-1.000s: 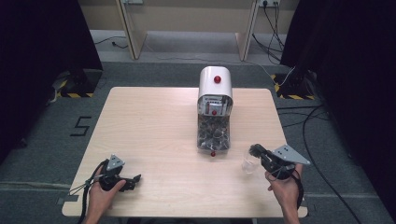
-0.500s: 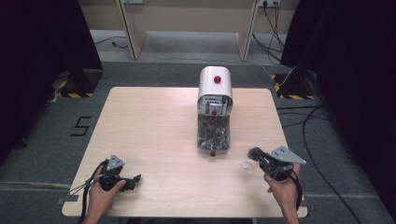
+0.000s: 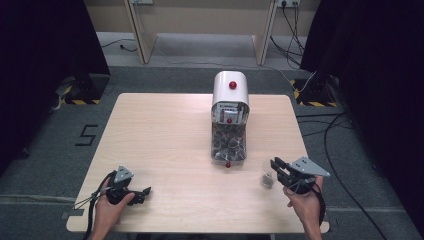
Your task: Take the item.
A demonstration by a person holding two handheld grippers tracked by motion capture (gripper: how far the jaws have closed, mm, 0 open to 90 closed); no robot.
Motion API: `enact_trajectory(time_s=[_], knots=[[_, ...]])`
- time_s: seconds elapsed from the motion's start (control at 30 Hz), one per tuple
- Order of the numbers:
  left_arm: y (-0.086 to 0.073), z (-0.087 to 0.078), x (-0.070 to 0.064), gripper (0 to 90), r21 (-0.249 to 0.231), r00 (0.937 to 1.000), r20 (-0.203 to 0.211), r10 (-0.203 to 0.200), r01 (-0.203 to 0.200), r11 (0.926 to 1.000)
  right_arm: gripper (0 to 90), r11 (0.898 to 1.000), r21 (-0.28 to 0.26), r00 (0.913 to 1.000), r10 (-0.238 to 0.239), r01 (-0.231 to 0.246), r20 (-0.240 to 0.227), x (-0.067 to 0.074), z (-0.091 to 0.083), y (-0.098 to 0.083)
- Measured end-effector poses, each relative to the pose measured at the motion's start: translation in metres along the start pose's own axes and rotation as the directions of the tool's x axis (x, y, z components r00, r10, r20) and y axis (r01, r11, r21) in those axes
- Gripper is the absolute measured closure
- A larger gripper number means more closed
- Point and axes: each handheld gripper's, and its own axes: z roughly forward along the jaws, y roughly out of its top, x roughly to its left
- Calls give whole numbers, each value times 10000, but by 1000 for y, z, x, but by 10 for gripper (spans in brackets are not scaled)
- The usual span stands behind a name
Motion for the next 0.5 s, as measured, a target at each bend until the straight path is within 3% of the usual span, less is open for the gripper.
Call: enact_trajectory(time_s=[0.2,0.27,0.37,0.5], knots=[[0,0,0,0,-9,10000,0,-7,7,10000,614,9992,-125,9992,381,-380,88,-4,-2,0],[0,0,0,0,-12,10000,-1,-10,10,10000,515,9976,-220,9976,668,-664,189,-6,-2,1],[0,0,0,0,-10,10000,3,-11,11,10000,445,9994,-17,9984,347,-347,442,-5,-4,3],[0,0,0,0,-6,10000,1,-9,9,10000,389,9995,-107,9981,300,-294,547,-5,-6,6]])
